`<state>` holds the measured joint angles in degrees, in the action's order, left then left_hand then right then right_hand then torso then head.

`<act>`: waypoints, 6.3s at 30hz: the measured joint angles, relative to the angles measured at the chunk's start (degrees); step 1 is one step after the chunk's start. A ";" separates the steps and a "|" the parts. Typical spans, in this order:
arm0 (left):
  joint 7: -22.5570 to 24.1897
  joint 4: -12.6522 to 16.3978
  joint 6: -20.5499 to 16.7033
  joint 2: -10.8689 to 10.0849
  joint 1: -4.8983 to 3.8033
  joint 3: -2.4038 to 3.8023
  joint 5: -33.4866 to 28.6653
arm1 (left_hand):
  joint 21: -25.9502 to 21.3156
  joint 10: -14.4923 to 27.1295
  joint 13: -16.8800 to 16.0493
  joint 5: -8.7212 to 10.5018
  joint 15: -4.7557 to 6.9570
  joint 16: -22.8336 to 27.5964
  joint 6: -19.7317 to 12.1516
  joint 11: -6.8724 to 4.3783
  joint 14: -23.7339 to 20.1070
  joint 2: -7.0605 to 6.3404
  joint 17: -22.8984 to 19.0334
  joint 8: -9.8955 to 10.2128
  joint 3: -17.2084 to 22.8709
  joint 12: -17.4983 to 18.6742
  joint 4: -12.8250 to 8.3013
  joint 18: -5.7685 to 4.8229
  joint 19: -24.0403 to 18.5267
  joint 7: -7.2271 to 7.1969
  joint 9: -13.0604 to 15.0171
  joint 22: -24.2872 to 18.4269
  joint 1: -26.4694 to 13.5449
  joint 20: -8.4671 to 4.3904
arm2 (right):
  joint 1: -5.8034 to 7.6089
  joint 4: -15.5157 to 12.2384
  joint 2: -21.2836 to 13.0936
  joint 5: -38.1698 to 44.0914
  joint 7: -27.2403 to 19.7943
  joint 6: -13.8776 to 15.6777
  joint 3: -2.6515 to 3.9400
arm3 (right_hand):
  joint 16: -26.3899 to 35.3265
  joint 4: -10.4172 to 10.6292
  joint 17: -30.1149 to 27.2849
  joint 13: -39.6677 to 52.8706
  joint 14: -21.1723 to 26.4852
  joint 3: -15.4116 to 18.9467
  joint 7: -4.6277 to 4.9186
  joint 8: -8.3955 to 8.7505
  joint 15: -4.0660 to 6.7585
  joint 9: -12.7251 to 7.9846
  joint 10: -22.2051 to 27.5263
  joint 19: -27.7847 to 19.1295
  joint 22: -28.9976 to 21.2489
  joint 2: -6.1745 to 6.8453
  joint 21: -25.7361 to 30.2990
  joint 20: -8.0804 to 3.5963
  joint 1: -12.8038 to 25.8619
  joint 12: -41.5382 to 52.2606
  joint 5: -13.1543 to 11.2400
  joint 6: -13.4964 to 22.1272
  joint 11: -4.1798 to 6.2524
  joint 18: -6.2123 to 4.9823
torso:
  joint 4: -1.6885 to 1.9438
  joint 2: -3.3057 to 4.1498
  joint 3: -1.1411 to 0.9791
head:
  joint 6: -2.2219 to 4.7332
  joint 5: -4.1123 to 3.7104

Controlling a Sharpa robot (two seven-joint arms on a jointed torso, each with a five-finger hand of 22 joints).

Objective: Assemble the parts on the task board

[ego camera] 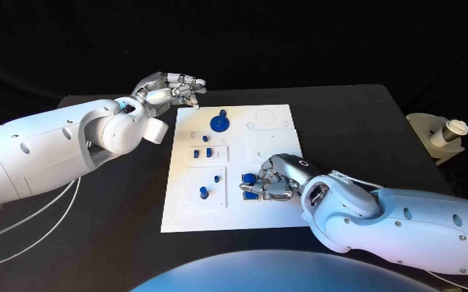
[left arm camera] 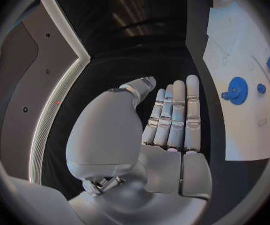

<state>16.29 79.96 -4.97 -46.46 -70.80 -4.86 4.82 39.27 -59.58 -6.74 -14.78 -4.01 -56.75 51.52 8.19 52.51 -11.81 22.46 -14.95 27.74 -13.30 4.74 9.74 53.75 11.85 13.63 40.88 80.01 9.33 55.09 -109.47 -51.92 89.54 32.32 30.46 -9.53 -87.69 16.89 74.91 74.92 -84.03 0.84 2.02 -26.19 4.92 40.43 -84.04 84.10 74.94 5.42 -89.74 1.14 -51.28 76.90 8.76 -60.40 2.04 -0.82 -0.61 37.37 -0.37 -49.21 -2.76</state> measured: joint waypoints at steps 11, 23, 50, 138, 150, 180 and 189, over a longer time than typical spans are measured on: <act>-0.08 0.00 0.07 -0.31 0.00 -0.02 0.00 | 0.00 0.00 0.05 0.00 0.00 0.00 -0.42 0.00 0.00 0.00 0.00 0.00 0.16 0.00 0.16 0.00 0.00 0.00 0.00 0.00 0.00 0.00 | 0.00 -3.05 -3.04 0.91 -1.10 0.21 0.12 | 0.03 -0.34 0.00 0.00 0.12 1.66 0.00 -0.65 0.11 -0.01 0.00 0.00 -0.01 -1.27 0.00 0.00 -10.25 0.53 1.18 0.00 0.00 0.00 | -0.03 -0.01 0.00 | 0.00 -0.02; -0.18 0.03 0.09 -0.55 0.00 -0.09 -0.01 | 0.00 0.00 0.05 0.00 0.00 0.00 -0.42 0.00 0.00 0.00 0.00 0.00 0.16 0.00 0.16 0.00 0.00 0.00 0.00 0.01 0.00 -0.01 | 0.01 -3.72 -5.00 1.06 -3.05 -0.90 0.13 | 0.03 -0.20 -0.01 0.00 -0.01 2.16 -0.20 -0.85 0.42 -0.28 0.00 0.00 -0.02 -1.87 0.00 0.00 -13.96 0.55 0.88 0.20 0.00 0.00 | 0.03 0.01 0.01 | -0.04 0.26; -0.31 0.03 0.09 -0.66 0.00 -0.17 -0.02 | 0.00 -0.01 0.04 0.00 0.00 0.00 -0.41 0.00 0.00 0.23 0.00 0.00 0.16 0.00 0.16 0.00 -0.01 0.00 0.00 -0.05 -0.23 -0.01 | 0.05 -2.21 -4.23 1.32 -3.80 -1.51 0.17 | -0.18 -0.08 -0.01 0.00 0.00 2.79 -0.20 -0.85 0.41 -0.69 0.00 0.00 -0.03 -2.46 0.00 0.01 -16.68 1.06 1.78 0.20 -0.01 0.00 | 0.09 0.07 0.07 | -0.05 0.27; 0.05 0.61 0.79 -1.52 0.02 -0.30 -0.76 | -1.72 0.20 0.03 0.00 0.00 0.00 -0.62 -0.21 0.00 0.52 0.27 -0.83 -1.02 -0.33 1.82 0.01 0.62 -0.20 0.00 -1.31 -0.99 0.20 | -1.44 -0.36 -11.78 3.47 -4.88 0.25 -0.68 | 0.53 4.28 0.00 -0.14 0.20 -20.58 1.18 3.37 0.06 -0.40 0.59 -0.08 -0.04 6.80 0.00 0.48 -30.54 -4.69 13.59 1.69 -0.61 0.00 | -0.01 -0.02 0.24 | 0.09 -1.66; 0.03 0.72 0.83 -1.56 0.03 -0.30 -0.76 | -1.72 0.20 0.03 0.00 0.00 0.00 -0.62 -0.21 0.00 1.07 0.26 -0.83 -0.86 -0.62 1.66 0.01 0.83 -0.20 0.00 -1.39 -0.44 -0.02 | -1.03 -2.79 -11.35 3.13 -4.20 2.22 -0.11 | 0.53 0.40 0.00 0.04 0.21 -26.62 1.25 2.11 0.04 1.98 0.40 -0.09 0.00 7.21 0.00 0.50 -24.28 -4.69 14.98 2.68 -0.81 -0.01 | -0.01 -0.03 0.28 | 0.36 -1.82; -0.09 1.02 1.26 -1.69 0.03 -0.31 -0.72 | -1.72 0.19 0.03 0.00 0.00 0.00 -0.61 -0.21 0.00 1.07 0.30 -0.83 -0.86 -0.62 1.66 0.01 0.83 -0.20 0.00 -1.38 -0.44 -0.02 | -1.30 -0.13 -4.16 -5.35 -3.79 3.19 -0.02 | 0.27 -6.39 -0.01 0.02 0.00 -34.24 1.46 1.35 0.22 2.43 -0.01 -0.10 -0.02 6.56 0.00 0.10 -13.59 -2.32 13.73 2.87 -0.41 0.00 | 0.02 0.02 0.23 | 0.13 -1.67; -0.22 1.06 1.47 -1.73 0.03 -0.31 -0.72 | -1.72 0.40 0.03 0.00 0.00 0.00 -0.62 0.00 0.00 1.07 0.29 -0.83 -0.86 -0.62 1.66 0.01 0.82 -0.20 0.00 -1.38 -0.44 -0.02 | -1.30 0.02 -3.81 -5.45 -3.15 2.40 0.00 | 0.04 -4.97 -0.01 0.02 0.00 -33.25 1.52 1.11 0.22 2.40 0.00 -0.10 -0.02 6.17 0.00 0.10 -11.67 -1.21 11.64 2.10 -0.41 0.00 | 0.02 0.01 0.23 | -0.12 -1.58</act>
<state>16.07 81.02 -3.51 -48.19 -70.77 -5.17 4.10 37.55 -59.18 -6.71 -14.78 -4.01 -56.75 50.90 8.19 52.51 -10.75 22.75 -15.78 26.89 -13.92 6.40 9.76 54.58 11.65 13.63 39.50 79.56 9.32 53.79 -109.45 -55.73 84.09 29.18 32.86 -9.53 -87.65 11.91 74.90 74.93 -84.03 -32.41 3.54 -25.08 5.15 42.83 -84.05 84.00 74.92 11.59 -89.74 1.24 -62.95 75.68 20.40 -58.29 1.63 -0.82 -0.59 37.38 -0.14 -49.33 -4.34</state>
